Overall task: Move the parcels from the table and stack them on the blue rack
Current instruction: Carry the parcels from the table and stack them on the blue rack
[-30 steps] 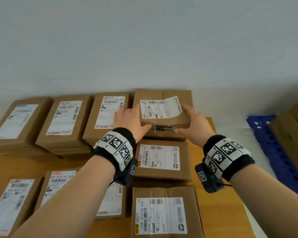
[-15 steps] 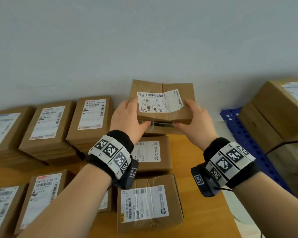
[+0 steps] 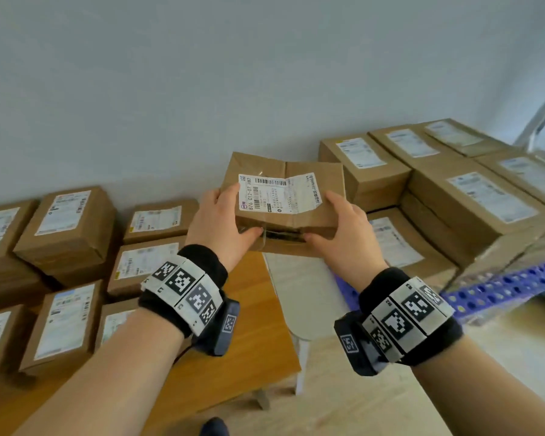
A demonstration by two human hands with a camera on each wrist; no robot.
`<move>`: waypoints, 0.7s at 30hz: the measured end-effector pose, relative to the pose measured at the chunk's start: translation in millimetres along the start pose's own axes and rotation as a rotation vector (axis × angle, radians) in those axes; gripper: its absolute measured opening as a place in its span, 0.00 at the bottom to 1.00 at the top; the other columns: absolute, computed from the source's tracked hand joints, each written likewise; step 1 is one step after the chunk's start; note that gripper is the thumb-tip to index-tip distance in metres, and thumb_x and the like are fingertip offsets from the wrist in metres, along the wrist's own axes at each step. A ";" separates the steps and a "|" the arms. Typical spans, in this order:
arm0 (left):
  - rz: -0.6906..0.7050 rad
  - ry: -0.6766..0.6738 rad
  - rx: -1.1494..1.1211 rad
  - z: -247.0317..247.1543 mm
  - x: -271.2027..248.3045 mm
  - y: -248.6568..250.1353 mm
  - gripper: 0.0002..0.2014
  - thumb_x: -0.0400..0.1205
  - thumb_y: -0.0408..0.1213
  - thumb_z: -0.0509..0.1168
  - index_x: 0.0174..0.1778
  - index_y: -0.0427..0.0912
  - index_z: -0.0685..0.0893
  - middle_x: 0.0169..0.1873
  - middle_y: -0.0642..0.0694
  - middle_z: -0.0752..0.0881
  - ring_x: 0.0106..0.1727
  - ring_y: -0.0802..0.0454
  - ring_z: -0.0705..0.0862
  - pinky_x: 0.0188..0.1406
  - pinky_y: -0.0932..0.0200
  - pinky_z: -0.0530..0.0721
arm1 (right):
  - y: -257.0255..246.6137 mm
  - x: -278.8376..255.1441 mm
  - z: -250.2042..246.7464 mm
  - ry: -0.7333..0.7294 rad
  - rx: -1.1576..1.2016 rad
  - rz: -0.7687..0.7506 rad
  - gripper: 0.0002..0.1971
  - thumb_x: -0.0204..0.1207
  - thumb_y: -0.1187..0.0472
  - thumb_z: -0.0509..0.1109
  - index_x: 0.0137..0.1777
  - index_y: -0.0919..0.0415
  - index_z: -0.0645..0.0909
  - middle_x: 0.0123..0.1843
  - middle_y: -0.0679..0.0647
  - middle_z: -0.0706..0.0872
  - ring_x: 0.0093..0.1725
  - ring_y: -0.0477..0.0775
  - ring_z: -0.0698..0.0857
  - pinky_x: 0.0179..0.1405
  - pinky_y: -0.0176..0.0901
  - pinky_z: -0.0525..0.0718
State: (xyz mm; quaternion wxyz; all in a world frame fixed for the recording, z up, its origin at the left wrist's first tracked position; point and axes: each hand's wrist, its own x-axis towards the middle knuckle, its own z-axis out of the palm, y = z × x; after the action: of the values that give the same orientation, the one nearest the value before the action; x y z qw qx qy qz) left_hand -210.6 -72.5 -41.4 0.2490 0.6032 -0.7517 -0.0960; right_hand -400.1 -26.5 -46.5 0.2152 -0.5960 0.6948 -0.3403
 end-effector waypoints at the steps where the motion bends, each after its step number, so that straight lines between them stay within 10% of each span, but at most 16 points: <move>1: 0.020 -0.015 -0.006 5.1 -4.3 13.7 0.37 0.75 0.47 0.72 0.77 0.49 0.63 0.68 0.46 0.74 0.67 0.50 0.72 0.57 0.64 0.68 | 8.2 -7.6 -12.0 0.008 -0.005 0.012 0.38 0.74 0.55 0.73 0.81 0.49 0.57 0.74 0.54 0.69 0.69 0.54 0.74 0.63 0.43 0.74; 21: 0.250 -0.436 -0.002 106.4 12.8 130.6 0.44 0.69 0.56 0.74 0.78 0.50 0.61 0.68 0.43 0.72 0.69 0.43 0.71 0.69 0.49 0.71 | 102.8 -68.0 -91.6 0.155 -0.090 0.442 0.38 0.76 0.53 0.69 0.82 0.49 0.52 0.74 0.56 0.68 0.69 0.57 0.73 0.66 0.49 0.75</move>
State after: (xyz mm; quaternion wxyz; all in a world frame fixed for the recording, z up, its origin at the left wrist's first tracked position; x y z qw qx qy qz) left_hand -376.8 -68.1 -71.3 0.0913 0.4704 -0.8562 -0.1930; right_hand -521.3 65.6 -66.7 0.2038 -0.4107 0.8371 -0.2985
